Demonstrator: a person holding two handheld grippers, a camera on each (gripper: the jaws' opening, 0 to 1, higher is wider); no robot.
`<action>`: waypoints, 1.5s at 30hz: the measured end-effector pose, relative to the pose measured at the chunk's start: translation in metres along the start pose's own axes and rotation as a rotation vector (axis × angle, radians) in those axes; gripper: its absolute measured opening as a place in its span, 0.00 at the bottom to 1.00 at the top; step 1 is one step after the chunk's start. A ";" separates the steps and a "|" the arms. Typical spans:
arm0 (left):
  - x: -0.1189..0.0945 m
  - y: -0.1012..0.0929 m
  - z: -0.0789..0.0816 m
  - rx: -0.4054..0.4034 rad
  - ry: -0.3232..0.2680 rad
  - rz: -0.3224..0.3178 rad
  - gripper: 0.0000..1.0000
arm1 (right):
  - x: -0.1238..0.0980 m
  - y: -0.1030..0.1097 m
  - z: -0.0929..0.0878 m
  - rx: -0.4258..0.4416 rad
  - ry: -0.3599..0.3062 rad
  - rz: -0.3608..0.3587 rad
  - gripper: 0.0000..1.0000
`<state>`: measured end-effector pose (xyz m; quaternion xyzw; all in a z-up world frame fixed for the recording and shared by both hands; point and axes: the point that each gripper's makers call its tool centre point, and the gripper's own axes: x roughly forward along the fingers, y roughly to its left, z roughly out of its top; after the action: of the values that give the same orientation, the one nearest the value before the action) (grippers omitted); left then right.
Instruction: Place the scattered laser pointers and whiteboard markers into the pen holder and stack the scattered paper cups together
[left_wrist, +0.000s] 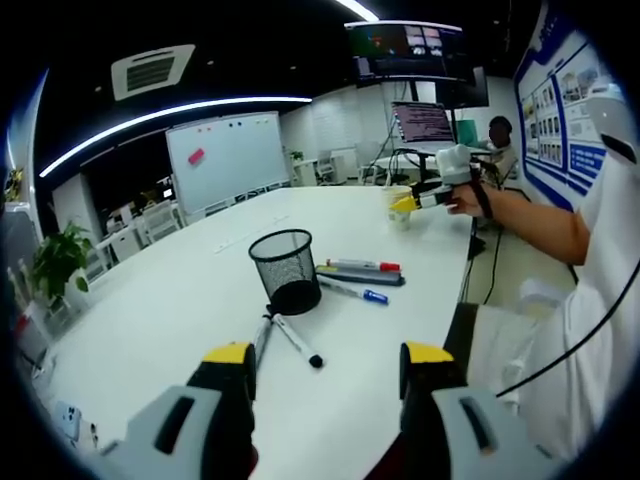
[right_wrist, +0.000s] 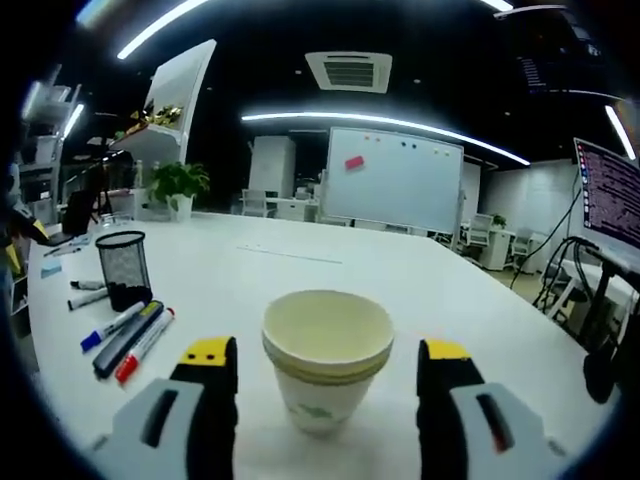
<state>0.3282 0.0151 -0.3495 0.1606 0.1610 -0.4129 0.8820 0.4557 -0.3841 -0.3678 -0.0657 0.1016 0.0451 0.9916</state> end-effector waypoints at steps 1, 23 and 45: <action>0.000 0.000 0.000 0.000 0.000 0.001 0.59 | 0.000 0.001 0.000 0.000 0.000 0.002 0.74; -0.002 0.004 -0.001 0.001 0.001 0.008 0.59 | -0.002 0.007 0.007 0.027 -0.054 0.022 0.77; 0.001 0.005 0.001 0.004 0.004 0.010 0.59 | -0.008 0.000 0.011 0.075 -0.083 0.005 0.76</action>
<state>0.3330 0.0174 -0.3477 0.1639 0.1610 -0.4087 0.8833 0.4498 -0.3831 -0.3555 -0.0263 0.0620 0.0464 0.9967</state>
